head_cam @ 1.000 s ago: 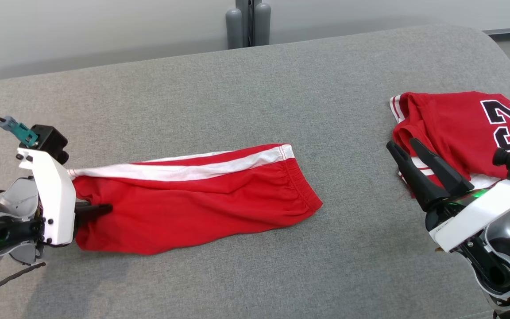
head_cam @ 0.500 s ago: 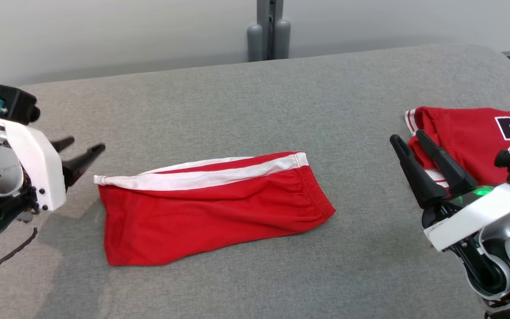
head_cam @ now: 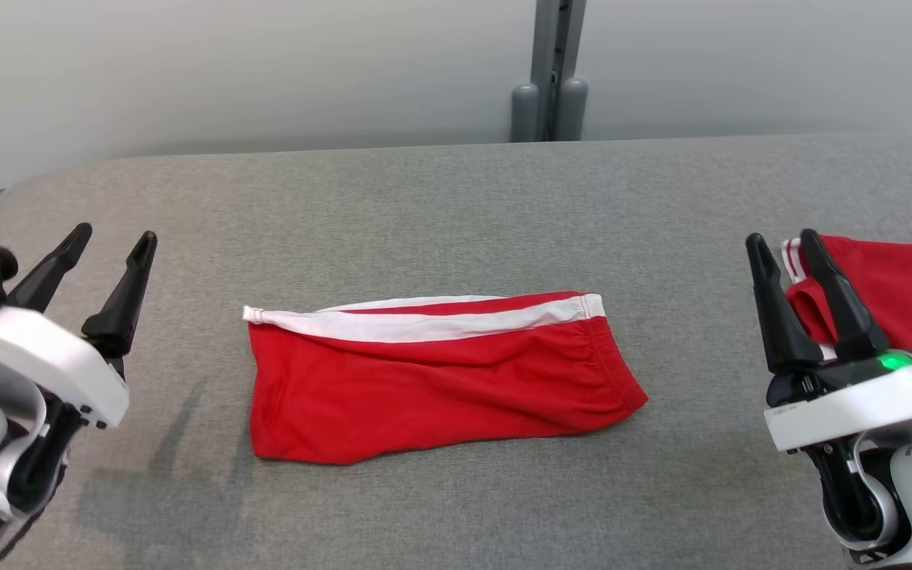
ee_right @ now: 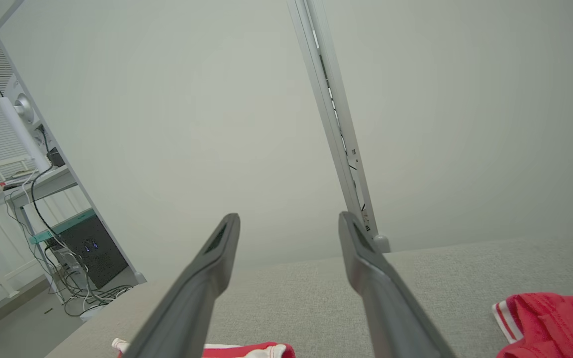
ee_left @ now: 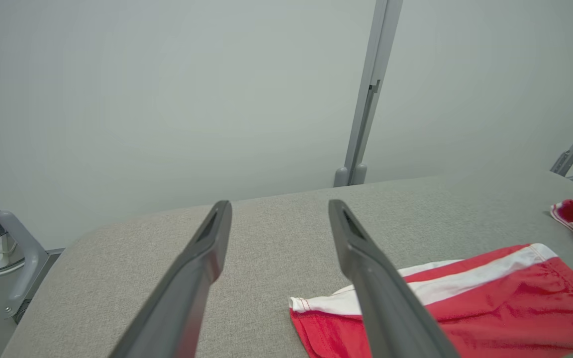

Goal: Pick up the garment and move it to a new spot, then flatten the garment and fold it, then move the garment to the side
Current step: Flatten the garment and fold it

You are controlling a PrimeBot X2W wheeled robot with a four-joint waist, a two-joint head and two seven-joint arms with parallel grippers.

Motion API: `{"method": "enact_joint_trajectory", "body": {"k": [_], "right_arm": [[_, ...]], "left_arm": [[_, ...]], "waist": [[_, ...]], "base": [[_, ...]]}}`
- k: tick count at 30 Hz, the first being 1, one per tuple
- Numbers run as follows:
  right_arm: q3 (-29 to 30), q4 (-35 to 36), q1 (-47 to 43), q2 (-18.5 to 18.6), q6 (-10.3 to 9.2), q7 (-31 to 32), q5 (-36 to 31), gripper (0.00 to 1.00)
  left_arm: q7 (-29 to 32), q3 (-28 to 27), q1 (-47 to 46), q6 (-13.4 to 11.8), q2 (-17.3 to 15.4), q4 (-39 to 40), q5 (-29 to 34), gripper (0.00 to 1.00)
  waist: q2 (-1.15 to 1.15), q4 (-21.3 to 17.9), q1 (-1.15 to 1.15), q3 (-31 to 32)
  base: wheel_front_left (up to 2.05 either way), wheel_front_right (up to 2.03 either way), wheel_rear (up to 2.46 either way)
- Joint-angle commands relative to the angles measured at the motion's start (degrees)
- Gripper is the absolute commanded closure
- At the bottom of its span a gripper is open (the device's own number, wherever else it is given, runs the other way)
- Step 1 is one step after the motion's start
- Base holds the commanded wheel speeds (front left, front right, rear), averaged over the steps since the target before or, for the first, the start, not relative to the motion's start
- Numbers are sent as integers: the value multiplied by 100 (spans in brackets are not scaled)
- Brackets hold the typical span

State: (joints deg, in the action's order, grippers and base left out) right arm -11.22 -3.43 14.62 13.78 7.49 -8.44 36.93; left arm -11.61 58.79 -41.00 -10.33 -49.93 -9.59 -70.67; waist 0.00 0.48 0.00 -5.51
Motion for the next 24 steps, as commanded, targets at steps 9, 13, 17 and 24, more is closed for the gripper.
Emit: {"method": "enact_joint_trajectory", "body": {"k": [9, 13, 17, 24], "right_arm": [[674, -275, -514, -593, 1, -346, -814, 0], [655, -450, -612, -674, 1, -390, -921, 0], [610, -571, -654, -707, 1, -411, -1056, 0], [421, -745, -692, -690, 1, -387, -1271, 0]], "left_arm": [[-356, -1968, 1708, -948, 669, 735, 989, 0], [-358, -2895, 2533, -918, 1311, 870, 1786, 0], [-359, -3545, 3173, -818, 1880, 839, 2499, 0], [-360, -4194, 3757, -488, 2616, 732, 3326, 0]], "waist": [[0, 242, 0, 121], [0, 236, 0, 173], [0, 167, 0, 235], [0, 93, 0, 280]], "base": [[0, 0, 0], [0, 0, 0], [0, 0, 0], [0, 0, 0]]}}
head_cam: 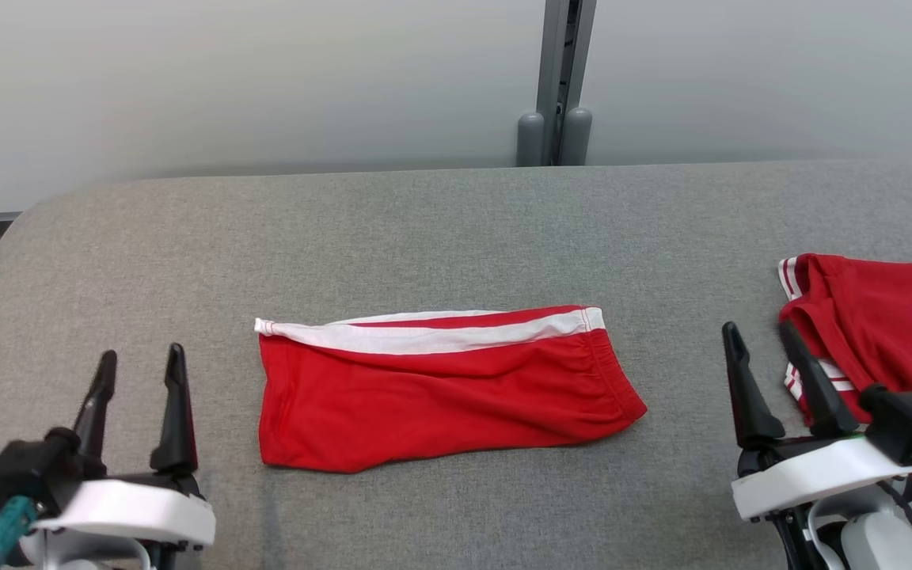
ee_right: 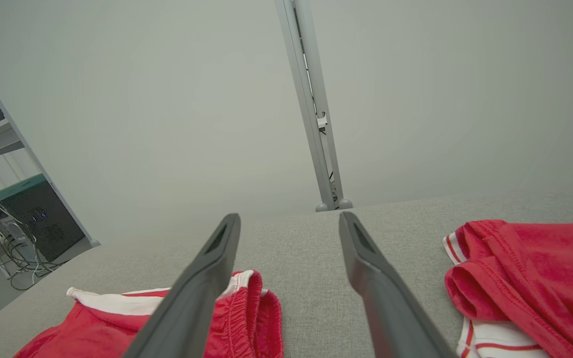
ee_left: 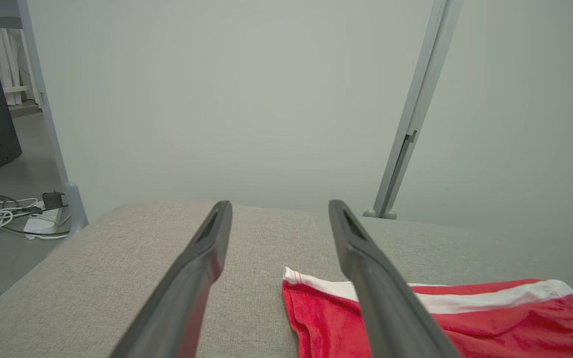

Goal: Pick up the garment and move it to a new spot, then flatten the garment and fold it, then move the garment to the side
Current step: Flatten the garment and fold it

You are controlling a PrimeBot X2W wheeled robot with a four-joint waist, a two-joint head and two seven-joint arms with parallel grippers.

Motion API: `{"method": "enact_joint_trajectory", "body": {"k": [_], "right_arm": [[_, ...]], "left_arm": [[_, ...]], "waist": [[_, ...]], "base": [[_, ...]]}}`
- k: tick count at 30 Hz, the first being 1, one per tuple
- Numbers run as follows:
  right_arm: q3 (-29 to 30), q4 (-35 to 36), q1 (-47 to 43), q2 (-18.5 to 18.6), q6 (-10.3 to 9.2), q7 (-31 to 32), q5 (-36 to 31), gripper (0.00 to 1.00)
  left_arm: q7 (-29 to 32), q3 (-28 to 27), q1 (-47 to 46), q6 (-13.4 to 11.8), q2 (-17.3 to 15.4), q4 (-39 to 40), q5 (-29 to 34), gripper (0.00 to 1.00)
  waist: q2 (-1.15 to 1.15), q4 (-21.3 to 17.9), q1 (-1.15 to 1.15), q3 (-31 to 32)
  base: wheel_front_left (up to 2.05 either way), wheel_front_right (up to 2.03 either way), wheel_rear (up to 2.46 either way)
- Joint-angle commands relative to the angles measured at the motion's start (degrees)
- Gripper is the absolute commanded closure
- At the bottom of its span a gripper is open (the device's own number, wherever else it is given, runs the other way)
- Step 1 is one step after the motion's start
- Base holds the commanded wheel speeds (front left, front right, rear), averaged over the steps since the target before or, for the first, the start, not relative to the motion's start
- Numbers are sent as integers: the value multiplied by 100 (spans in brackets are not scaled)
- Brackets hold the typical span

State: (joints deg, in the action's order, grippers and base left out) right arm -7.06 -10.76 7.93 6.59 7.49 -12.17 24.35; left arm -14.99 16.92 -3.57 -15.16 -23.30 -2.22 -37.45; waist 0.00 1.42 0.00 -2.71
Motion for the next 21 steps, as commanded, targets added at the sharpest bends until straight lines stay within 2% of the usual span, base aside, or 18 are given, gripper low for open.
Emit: {"method": "enact_joint_trajectory", "body": {"k": [1, 11, 21], "right_arm": [[-21, -50, -30, 27, 1, -14, -46, 0], [-166, -354, -62, 40, 1, 79, -125, 0], [-225, -534, 45, 67, 1, 317, -115, 0]], "left_arm": [[-21, -74, 79, 74, 45, -33, 150, 0], [-22, -836, 423, 806, 1047, -374, 1013, 0], [-22, -1251, 398, 1307, 1485, -622, 1501, 0]], "waist": [[0, -9, 0, 1], [0, 24, 0, 58], [0, 95, 0, 107]], "base": [[0, 0, 0], [0, 0, 0], [0, 0, 0]]}}
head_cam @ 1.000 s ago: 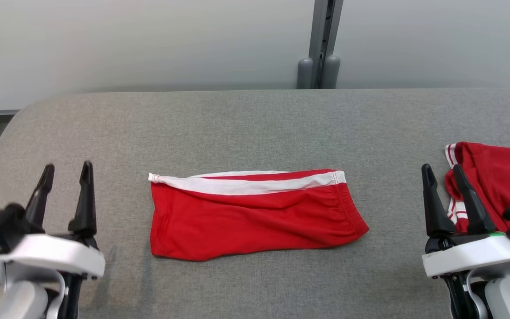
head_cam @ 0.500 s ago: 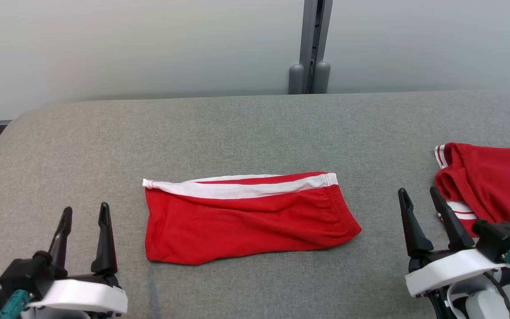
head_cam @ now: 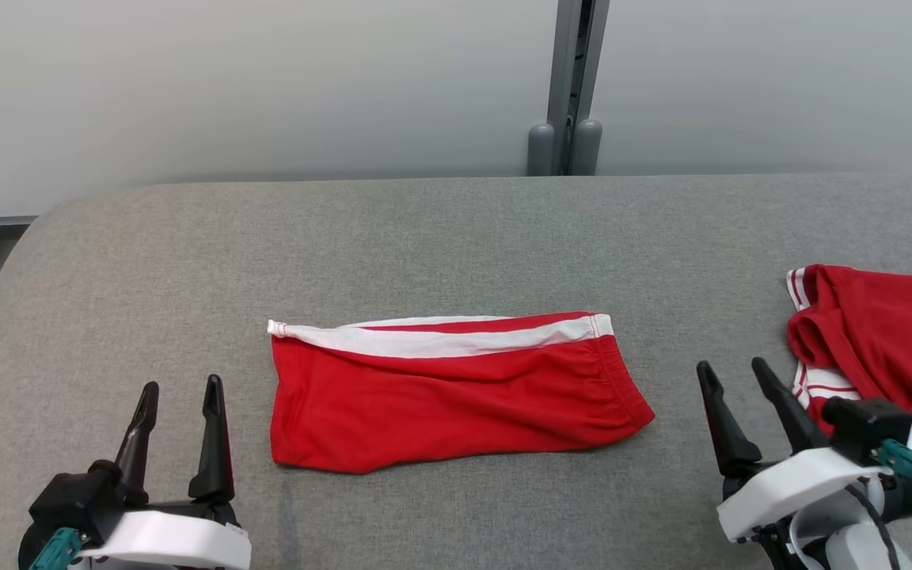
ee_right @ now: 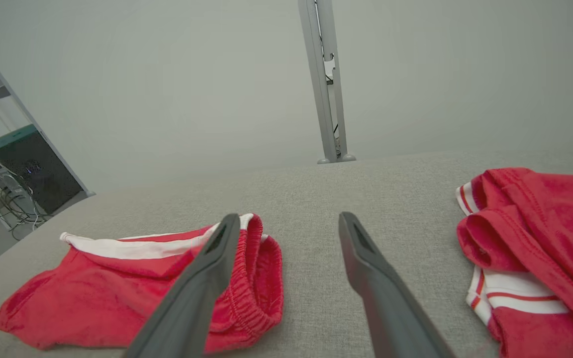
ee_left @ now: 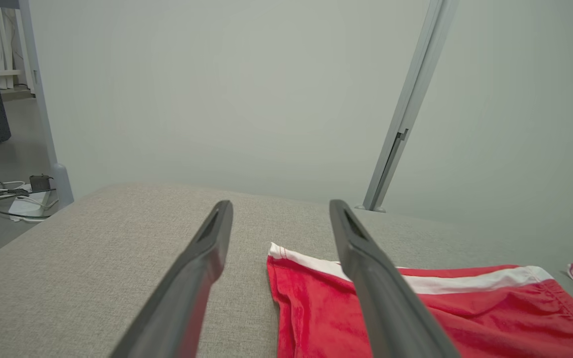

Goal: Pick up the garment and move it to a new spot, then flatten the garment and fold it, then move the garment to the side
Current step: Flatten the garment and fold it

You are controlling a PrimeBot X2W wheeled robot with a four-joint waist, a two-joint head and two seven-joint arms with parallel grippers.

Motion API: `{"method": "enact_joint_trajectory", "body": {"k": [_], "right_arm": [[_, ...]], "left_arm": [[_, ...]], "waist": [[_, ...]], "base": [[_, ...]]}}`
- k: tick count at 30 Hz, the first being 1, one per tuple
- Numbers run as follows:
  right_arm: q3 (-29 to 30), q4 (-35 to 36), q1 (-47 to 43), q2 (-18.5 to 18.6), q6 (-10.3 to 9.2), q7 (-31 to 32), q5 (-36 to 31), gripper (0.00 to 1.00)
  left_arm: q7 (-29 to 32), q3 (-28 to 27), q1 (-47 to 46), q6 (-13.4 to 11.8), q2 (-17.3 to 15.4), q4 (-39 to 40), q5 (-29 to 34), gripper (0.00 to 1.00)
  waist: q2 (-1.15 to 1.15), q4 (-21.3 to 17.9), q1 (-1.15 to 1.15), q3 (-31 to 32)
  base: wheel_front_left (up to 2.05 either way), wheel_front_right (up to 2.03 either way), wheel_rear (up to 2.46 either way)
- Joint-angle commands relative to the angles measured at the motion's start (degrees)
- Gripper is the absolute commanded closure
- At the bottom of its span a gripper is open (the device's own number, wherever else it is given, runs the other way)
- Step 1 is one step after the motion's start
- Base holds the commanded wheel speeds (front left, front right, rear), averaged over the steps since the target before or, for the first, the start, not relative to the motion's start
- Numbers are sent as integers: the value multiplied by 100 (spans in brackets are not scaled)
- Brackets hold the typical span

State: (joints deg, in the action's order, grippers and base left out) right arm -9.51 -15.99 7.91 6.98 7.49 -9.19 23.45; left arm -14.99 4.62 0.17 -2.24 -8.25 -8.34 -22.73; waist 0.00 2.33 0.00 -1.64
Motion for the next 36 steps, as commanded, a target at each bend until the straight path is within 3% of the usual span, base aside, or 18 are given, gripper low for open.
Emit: {"method": "enact_joint_trajectory", "body": {"k": [1, 8, 18, 27, 36], "right_arm": [[7, -107, 101, 24, 1, 138, -58, 0], [-142, -806, 718, -58, 1, 721, -219, 0], [-17, -2140, 1472, -172, 1, 964, -363, 0], [106, -2933, 1743, -188, 1, 1015, -135, 0], [-114, -3487, 1862, -257, 1, 1355, 661, 0]], "left_arm": [[-22, -51, 22, 55, 19, -28, 76, 0], [-22, -142, -124, 276, 204, -142, 272, 0], [-22, -324, -328, 519, 364, -325, 408, 0], [-22, -452, -460, 645, 427, -418, 483, 0], [-22, -496, -561, 766, 461, -529, 540, 0]], "waist": [[0, 21, 0, 0], [0, 319, 0, -105], [0, 781, 0, -355], [0, 880, 0, -475], [0, 985, 0, -559]], "base": [[0, 0, 0], [0, 0, 0], [0, 0, 0], [0, 0, 0], [0, 0, 0]]}}
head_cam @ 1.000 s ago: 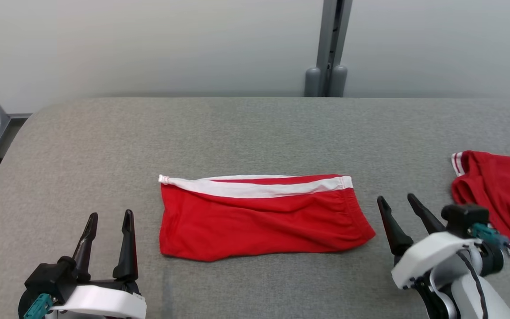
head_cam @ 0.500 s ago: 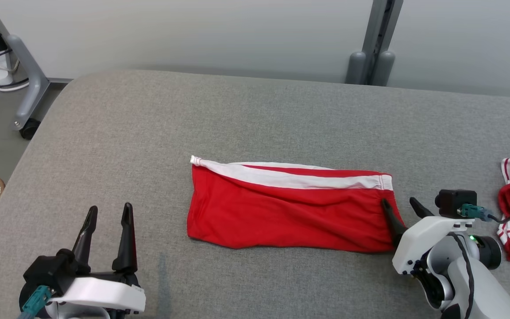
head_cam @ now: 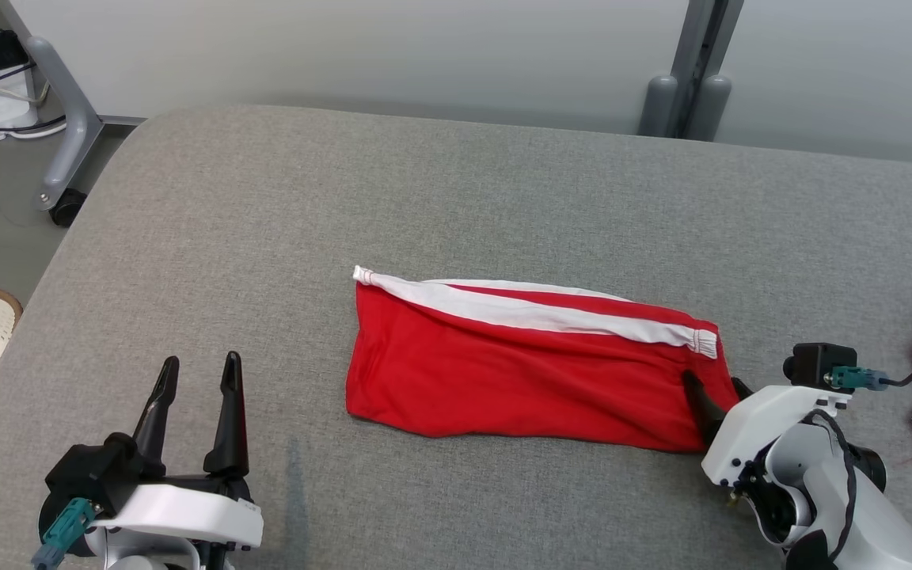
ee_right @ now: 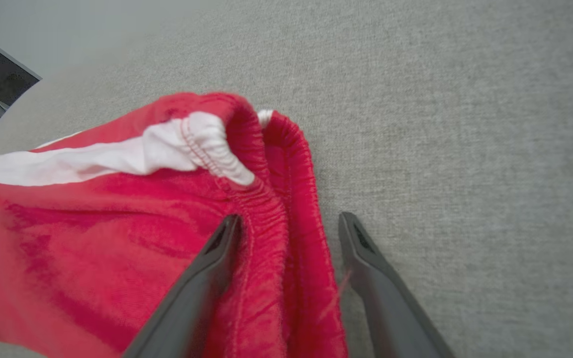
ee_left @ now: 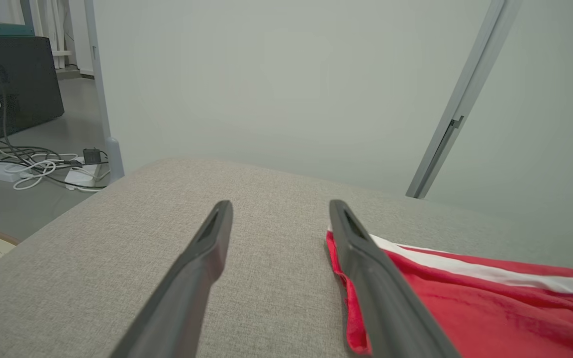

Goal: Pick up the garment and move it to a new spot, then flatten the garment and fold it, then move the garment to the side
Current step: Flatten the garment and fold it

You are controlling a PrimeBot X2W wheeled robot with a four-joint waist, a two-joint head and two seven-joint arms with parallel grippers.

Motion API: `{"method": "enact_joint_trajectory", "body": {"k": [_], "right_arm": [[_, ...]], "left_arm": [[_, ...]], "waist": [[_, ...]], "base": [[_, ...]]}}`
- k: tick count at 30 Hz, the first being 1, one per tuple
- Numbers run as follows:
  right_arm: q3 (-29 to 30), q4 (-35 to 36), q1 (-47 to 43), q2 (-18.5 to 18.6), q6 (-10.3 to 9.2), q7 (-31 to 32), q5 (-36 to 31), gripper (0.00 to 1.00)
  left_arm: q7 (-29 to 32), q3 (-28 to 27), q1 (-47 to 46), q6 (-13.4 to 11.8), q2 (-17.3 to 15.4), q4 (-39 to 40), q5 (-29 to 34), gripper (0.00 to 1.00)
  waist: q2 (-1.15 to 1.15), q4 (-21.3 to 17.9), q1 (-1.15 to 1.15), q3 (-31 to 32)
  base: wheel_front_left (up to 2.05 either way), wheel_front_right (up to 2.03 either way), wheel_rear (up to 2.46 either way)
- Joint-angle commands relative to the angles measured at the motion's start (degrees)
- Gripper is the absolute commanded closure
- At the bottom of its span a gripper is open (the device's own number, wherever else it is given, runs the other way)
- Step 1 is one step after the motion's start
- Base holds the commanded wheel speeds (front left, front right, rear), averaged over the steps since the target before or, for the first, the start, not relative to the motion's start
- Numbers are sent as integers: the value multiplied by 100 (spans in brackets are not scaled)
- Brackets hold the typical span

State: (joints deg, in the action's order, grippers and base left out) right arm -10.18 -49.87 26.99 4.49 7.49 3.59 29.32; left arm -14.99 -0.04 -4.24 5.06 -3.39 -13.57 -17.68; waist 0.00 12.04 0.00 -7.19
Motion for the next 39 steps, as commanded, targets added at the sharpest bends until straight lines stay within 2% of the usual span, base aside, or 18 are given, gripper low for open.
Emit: {"method": "enact_joint_trajectory", "body": {"k": [1, 3, 4, 5, 6, 7, 8, 14, 18, 28, 32, 39], "right_arm": [[-85, -120, -36, -13, 1, 82, 161, 0], [-186, -171, -46, -4, 1, 99, 298, 0], [-237, -197, -48, 7, 1, 76, 366, 20], [-281, -213, -43, 8, 1, 39, 432, 54], [-321, -224, -29, 11, 1, -7, 490, 80], [-358, -220, -12, 18, 1, -54, 553, 95], [-381, -213, 6, 35, 1, -119, 609, 100], [-566, -169, 57, 152, 2, -287, 1010, 100], [-626, -63, 24, 322, 1, -187, 1354, 100], [-582, 309, -155, 1062, 1, -1, 1930, 100], [-514, 481, -181, 997, 2, 174, 2217, 100], [-414, 1191, -310, 766, 2, 597, 2980, 100]], "left_arm": [[-22, -35, -124, 48, -21, -18, 50, 0], [-22, -52, -123, 56, -18, -48, 66, 0], [-22, -54, -121, 64, -14, -64, 73, 0], [-22, -56, -116, 76, -11, -75, 71, 0], [-22, -59, -116, 83, -8, -87, 79, 0], [-22, -60, -116, 82, -5, -91, 94, 0], [-22, -64, -111, 90, -2, -95, 105, 0], [-22, -137, -62, 118, 5, -141, 123, 0], [-22, -158, -4, 120, 12, -111, 160, 0], [-22, -145, 85, 111, 29, -100, 189, 0], [-22, -137, 104, 121, 31, -122, 171, 0], [-22, -89, 94, 134, 34, -167, 150, 0]], "waist": [[0, 28, 0, -5], [0, 58, 0, 0], [0, 73, 0, 5], [0, 86, 0, 12], [0, 99, 0, 20], [0, 110, 0, 29], [0, 118, 0, 39], [0, 77, 0, 149], [0, -22, 0, 227], [0, -268, 0, 375], [0, -305, 0, 391], [0, -287, 0, 394]], "base": [[0, 0, 0], [0, 0, 0], [0, 0, 0], [0, 0, 0], [0, 0, 0], [0, 0, 0], [0, 0, 0], [0, 0, 0], [0, 0, 0], [0, 0, 0], [0, 0, 0], [0, 0, 0]]}}
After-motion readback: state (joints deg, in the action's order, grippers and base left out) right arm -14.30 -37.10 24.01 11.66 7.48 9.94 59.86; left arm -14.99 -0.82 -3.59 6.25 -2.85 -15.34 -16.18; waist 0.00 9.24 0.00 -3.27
